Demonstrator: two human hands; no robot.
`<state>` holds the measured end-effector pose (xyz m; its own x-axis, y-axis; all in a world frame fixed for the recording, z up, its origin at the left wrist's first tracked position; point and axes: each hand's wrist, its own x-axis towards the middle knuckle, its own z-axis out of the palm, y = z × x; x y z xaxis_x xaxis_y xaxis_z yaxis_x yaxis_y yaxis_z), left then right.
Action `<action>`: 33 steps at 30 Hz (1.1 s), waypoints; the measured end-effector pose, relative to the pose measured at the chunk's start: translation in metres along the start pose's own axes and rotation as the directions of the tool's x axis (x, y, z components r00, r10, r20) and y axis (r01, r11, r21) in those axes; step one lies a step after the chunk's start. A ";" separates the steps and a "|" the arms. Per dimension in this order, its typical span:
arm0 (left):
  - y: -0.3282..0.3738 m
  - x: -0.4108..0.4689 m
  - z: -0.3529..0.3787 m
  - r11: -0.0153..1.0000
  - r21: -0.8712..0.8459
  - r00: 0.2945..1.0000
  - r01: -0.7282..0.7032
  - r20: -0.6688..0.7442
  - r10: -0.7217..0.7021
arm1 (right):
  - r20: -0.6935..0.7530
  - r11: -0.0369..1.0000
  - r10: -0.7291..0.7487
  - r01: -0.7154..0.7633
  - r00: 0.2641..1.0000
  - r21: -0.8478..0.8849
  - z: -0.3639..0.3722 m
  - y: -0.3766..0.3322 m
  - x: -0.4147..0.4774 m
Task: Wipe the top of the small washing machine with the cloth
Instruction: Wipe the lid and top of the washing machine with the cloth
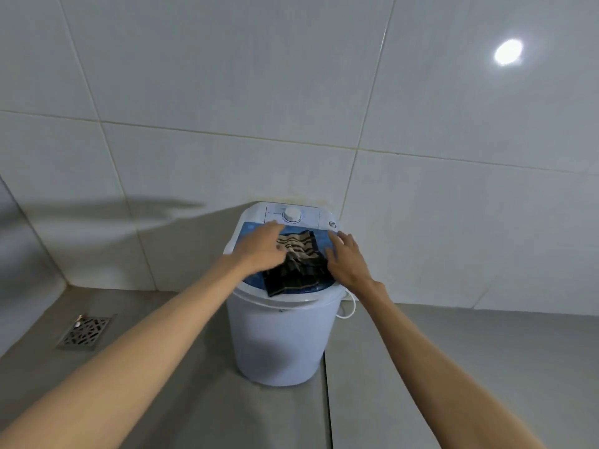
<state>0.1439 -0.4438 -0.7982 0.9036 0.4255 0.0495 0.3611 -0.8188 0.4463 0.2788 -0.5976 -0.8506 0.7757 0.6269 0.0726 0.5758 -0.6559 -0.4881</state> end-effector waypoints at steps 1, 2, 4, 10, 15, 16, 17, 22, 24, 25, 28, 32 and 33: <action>0.012 -0.004 0.015 0.997 0.035 0.998 -0.064 0.005 0.064 | 0.049 1.000 0.018 -0.019 0.999 0.015 0.006 0.004 0.000; 0.016 -0.004 0.033 0.994 0.064 0.995 -0.087 0.055 0.084 | 0.087 0.998 0.035 -0.040 0.996 0.053 0.011 0.008 0.000; 0.017 0.003 0.064 0.987 0.154 0.991 -0.044 0.132 0.024 | 0.122 0.991 0.053 -0.067 0.991 0.113 0.016 0.014 0.002; -0.014 0.045 0.066 0.968 0.198 0.987 0.155 0.007 -0.159 | 0.134 0.999 0.019 -0.014 0.991 -0.036 0.016 0.021 0.003; -0.034 0.095 0.048 0.949 0.203 0.968 0.240 0.026 -0.250 | 0.120 0.994 0.000 0.013 0.993 -0.112 0.019 0.022 0.005; -0.038 0.104 0.046 0.949 0.206 0.968 0.238 0.031 -0.249 | 0.117 0.994 -0.002 0.015 0.993 -0.112 0.019 0.022 0.004; -0.041 0.114 0.043 0.951 0.203 0.968 0.235 0.038 -0.247 | 0.112 0.994 -0.003 0.016 0.994 -0.112 0.020 0.022 0.004; -0.066 0.133 0.031 0.967 0.213 0.986 0.142 0.052 -0.156 | 0.113 0.994 -0.006 0.019 0.994 -0.108 0.022 0.024 0.004; -0.072 0.131 0.029 0.969 0.204 0.987 0.136 0.051 -0.150 | 0.112 0.994 -0.005 0.017 0.994 -0.110 0.021 0.023 0.004; -0.071 0.128 0.029 0.969 0.193 0.984 0.155 0.052 -0.168 | 0.111 0.993 0.000 0.013 0.994 -0.114 0.021 0.022 0.004; -0.065 0.112 0.031 0.952 0.152 0.961 0.265 0.037 -0.273 | 0.110 0.992 0.023 -0.009 0.994 -0.128 0.020 0.019 0.003; -0.058 0.074 0.033 0.923 0.145 0.931 0.358 0.021 -0.364 | 0.119 0.993 0.040 -0.027 0.992 -0.115 0.018 0.015 -0.001; -0.056 0.063 0.035 0.919 0.147 0.928 0.366 0.007 -0.371 | 0.120 0.993 0.044 -0.030 0.992 -0.110 0.017 0.014 -0.001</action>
<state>0.1887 -0.3844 -0.8519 0.7064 0.6966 -0.1258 0.6968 -0.6530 0.2968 0.2819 -0.6006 -0.8726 0.7635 0.6436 -0.0534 0.5769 -0.7168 -0.3916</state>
